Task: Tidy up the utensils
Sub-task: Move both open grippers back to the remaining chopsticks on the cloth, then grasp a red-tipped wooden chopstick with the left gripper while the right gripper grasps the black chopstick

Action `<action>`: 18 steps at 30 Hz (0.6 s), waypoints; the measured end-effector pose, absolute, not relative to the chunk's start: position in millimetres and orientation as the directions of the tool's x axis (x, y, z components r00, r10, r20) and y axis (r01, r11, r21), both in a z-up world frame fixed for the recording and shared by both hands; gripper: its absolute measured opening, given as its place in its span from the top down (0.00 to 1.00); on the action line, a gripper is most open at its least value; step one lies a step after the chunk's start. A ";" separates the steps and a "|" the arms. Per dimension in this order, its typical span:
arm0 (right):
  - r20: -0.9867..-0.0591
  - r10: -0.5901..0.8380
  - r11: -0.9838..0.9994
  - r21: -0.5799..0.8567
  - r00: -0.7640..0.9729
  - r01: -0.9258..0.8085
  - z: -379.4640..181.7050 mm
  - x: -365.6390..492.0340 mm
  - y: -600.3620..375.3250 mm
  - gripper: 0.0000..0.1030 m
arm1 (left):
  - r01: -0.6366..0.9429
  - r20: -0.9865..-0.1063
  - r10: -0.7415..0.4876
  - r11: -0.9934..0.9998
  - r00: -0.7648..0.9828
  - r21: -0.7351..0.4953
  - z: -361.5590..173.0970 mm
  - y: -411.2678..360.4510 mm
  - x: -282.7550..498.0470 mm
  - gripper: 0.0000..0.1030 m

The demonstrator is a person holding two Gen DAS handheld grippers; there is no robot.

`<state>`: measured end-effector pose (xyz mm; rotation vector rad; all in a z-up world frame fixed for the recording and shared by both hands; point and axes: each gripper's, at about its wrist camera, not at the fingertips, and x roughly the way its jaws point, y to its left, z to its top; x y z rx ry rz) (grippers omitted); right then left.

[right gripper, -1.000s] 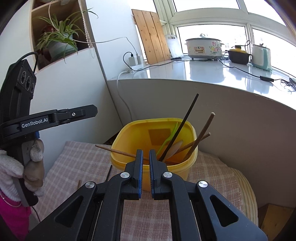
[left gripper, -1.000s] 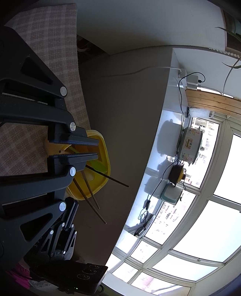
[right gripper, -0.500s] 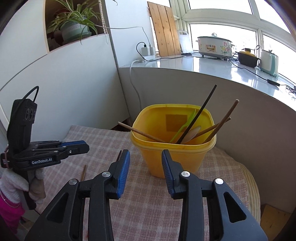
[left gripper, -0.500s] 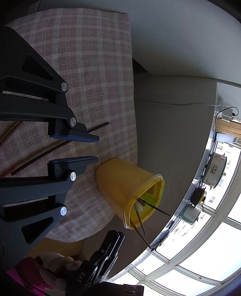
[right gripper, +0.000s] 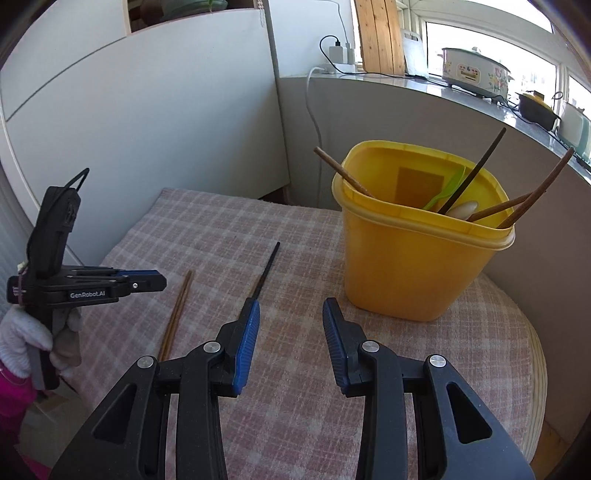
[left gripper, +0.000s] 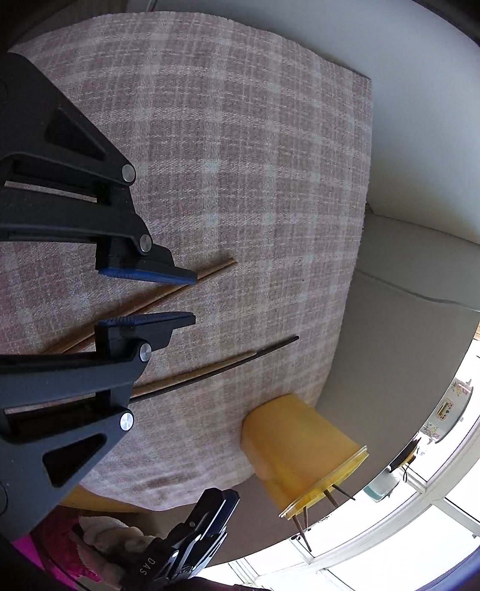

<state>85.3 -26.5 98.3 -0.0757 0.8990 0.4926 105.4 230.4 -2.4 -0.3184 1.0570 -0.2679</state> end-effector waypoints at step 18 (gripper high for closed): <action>-0.857 0.382 0.863 0.197 0.346 -0.465 29.7 94.1 11.8 0.67 | 0.040 -0.846 -0.298 0.949 0.442 -0.314 -27.4 219.9 88.4 0.87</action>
